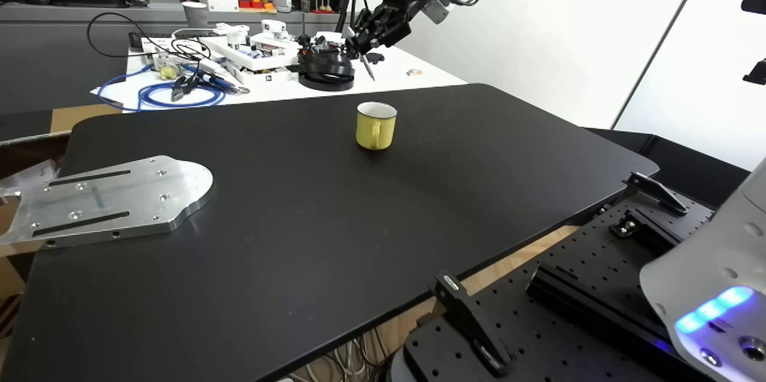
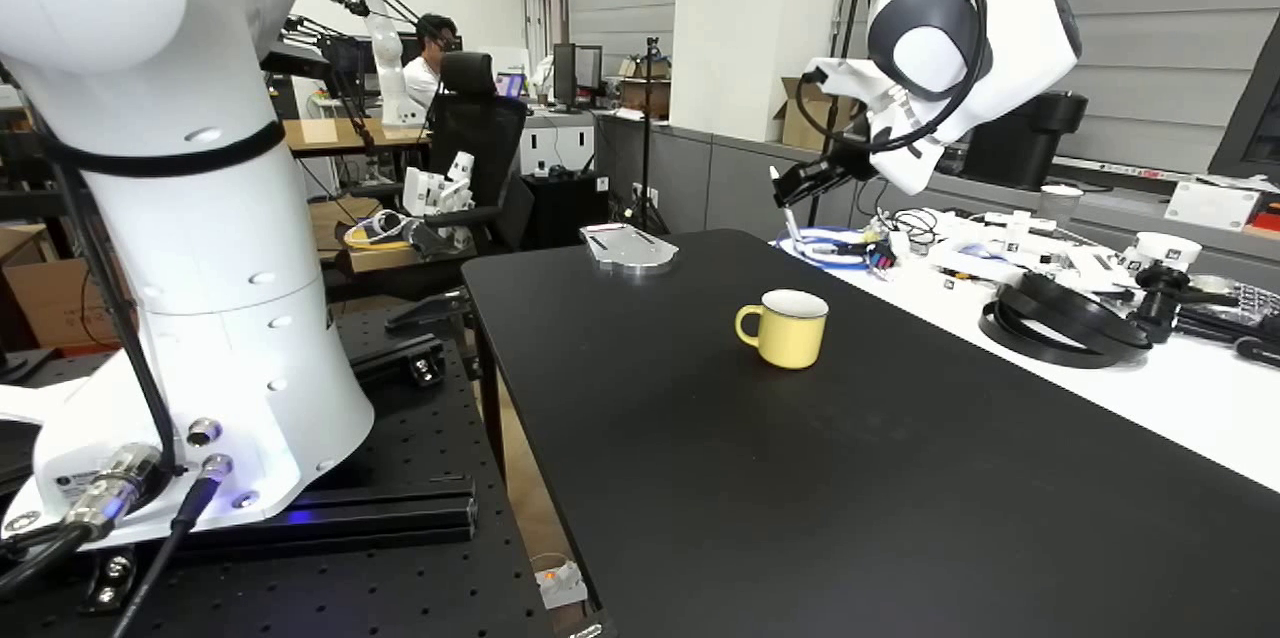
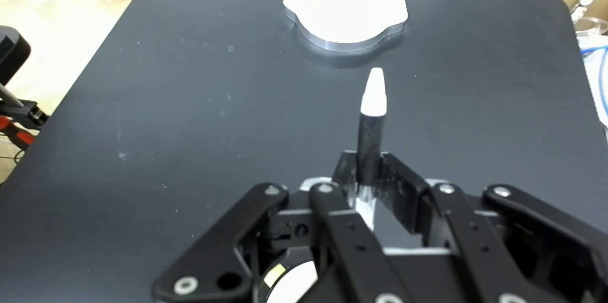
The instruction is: Put the pen in the yellow cup
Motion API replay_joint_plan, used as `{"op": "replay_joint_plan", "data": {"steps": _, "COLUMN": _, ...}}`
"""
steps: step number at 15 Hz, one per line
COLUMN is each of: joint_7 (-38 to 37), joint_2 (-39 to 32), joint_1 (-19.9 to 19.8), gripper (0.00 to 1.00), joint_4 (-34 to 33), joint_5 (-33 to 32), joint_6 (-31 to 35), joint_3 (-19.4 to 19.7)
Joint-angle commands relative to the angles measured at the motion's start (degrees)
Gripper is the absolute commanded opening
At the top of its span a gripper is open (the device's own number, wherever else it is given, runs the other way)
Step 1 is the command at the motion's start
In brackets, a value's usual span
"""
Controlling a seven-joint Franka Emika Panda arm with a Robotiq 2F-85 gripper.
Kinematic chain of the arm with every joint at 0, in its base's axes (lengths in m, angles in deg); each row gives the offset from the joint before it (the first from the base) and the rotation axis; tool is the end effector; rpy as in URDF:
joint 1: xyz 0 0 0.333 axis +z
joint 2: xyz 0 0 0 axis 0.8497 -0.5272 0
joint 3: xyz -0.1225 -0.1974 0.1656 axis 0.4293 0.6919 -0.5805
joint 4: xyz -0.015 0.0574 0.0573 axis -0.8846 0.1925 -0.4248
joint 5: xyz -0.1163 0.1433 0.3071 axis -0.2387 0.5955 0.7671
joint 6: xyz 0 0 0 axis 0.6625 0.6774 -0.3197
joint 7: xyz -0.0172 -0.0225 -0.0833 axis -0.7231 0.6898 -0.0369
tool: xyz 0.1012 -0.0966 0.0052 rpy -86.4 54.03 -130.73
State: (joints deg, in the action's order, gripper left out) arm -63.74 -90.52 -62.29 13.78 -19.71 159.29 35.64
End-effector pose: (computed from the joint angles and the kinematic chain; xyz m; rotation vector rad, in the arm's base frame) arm 0.5939 0.0087 0.2081 -1.8583 1.5674 0.8889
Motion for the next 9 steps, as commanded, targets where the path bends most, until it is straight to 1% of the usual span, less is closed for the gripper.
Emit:
{"op": "replay_joint_plan", "data": {"steps": 1, "joint_7": -2.18, "joint_2": -1.19, "joint_1": -0.50, "gripper": 0.05, "joint_4": -2.61, "joint_5": -0.04, "joint_6": -3.15, "joint_3": 0.13}}
{"op": "replay_joint_plan", "data": {"steps": 2, "joint_7": -2.08, "joint_2": -1.22, "joint_1": -0.50, "gripper": 0.05, "joint_4": -2.72, "joint_5": -0.34, "joint_6": -3.76, "joint_3": 0.20}}
{"op": "replay_joint_plan", "data": {"steps": 3, "joint_7": -0.05, "joint_2": -0.10, "joint_1": 0.05, "gripper": 0.19, "joint_4": -0.28, "joint_5": -0.01, "joint_6": -1.53, "joint_3": 0.26}}
{"op": "replay_joint_plan", "data": {"steps": 9, "joint_7": -0.05, "joint_2": -0.17, "joint_1": 0.01, "gripper": 0.19, "joint_4": -0.43, "joint_5": -0.01, "joint_6": -2.05, "joint_3": 0.29}}
